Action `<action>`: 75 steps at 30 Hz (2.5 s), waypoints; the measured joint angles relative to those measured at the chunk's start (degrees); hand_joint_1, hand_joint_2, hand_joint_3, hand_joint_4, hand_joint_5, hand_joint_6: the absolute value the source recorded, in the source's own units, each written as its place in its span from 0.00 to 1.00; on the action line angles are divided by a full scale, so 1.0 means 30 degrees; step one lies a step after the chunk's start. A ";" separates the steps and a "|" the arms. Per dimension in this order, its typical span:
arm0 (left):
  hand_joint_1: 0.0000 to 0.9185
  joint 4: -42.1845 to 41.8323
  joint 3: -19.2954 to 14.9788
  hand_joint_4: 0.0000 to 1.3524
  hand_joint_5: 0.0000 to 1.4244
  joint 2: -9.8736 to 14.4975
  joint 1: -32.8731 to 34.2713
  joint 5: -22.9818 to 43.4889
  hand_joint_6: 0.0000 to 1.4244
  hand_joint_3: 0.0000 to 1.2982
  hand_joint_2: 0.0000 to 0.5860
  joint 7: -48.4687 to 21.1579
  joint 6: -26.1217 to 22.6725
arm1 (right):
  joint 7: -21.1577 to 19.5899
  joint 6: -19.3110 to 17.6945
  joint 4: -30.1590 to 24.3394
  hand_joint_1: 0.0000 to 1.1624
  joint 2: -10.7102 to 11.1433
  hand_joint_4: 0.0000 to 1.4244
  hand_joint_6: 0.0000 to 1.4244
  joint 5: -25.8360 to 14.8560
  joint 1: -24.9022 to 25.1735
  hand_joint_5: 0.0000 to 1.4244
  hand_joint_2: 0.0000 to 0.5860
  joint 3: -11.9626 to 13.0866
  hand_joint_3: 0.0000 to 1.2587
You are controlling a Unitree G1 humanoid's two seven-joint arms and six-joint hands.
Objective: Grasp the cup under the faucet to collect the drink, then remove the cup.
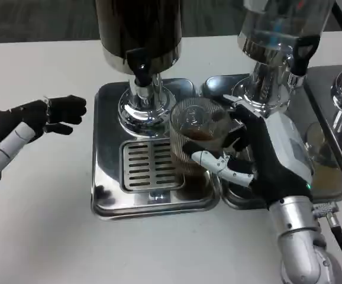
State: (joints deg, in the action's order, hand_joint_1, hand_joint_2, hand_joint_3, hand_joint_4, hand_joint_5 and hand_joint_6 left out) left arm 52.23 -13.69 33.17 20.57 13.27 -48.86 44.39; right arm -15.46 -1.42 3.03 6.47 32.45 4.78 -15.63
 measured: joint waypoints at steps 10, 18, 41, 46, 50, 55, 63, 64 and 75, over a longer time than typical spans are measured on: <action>0.00 -0.2331 0.0645 0.19 0.18 -0.0190 -0.0946 0.0010 0.24 0.23 0.24 -0.0373 0.1293 | 0.0997 0.0628 -0.3110 0.52 0.0341 0.45 0.50 -0.0121 -0.1788 0.48 0.46 0.0694 0.38; 0.00 -0.4097 0.1057 0.17 0.17 -0.0366 -0.1924 0.0190 0.23 0.23 0.24 -0.0583 0.1307 | 0.2023 0.0934 -0.5815 0.52 0.0632 0.45 0.50 -0.0130 -0.3880 0.48 0.46 0.1247 0.39; 0.00 -0.7211 0.1464 0.00 0.02 0.1781 -0.4678 -0.2253 0.12 0.08 0.23 0.1343 0.7414 | 0.4488 0.1025 -0.9716 0.51 0.1091 0.45 0.50 -0.0278 -0.6657 0.48 0.46 0.2072 0.40; 0.00 -0.7371 0.1907 0.00 0.01 0.2250 -0.5023 -0.2457 0.11 0.07 0.22 0.1720 0.7787 | 0.4770 0.1025 -1.0247 0.52 0.1109 0.46 0.51 -0.0299 -0.7132 0.49 0.46 0.2129 0.40; 0.00 -0.7543 0.2046 0.00 0.01 0.2483 -0.5275 -0.2457 0.11 0.07 0.22 0.2000 0.7840 | 0.4956 0.1025 -1.0407 0.52 0.1117 0.46 0.52 -0.0312 -0.7477 0.49 0.48 0.2178 0.40; 0.00 -0.8094 0.2352 0.00 0.00 0.3023 -0.5664 -0.2718 0.11 0.07 0.22 0.2359 0.8446 | 0.5195 0.1025 -1.0991 0.51 0.1192 0.46 0.52 -0.0340 -0.7807 0.49 0.48 0.2279 0.40; 0.00 -0.8798 0.2693 0.00 0.00 0.3631 -0.6519 -0.3098 0.11 0.06 0.22 0.2919 0.9116 | 0.5490 0.1025 -1.1789 0.51 0.1284 0.46 0.52 -0.0440 -0.8528 0.49 0.48 0.2434 0.41; 0.00 -0.8924 0.2711 0.00 0.00 0.3691 -0.6650 -0.3098 0.11 0.06 0.22 0.3012 0.9190 | 0.5501 0.1025 -1.1853 0.51 0.1288 0.46 0.52 -0.0441 -0.8609 0.49 0.48 0.2438 0.41; 0.00 -0.9692 0.2804 0.00 0.00 0.3993 -0.7584 -0.3098 0.11 0.05 0.22 0.3760 0.9382 | 0.5739 0.1025 -1.2407 0.51 0.1388 0.46 0.53 -0.0472 -0.9156 0.50 0.49 0.2549 0.41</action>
State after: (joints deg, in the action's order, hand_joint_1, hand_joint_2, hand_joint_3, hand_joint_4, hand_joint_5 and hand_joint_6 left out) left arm 23.15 -5.27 45.15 -2.18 3.97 -37.58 72.53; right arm 1.76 1.66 -34.19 10.63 31.03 -22.69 -7.99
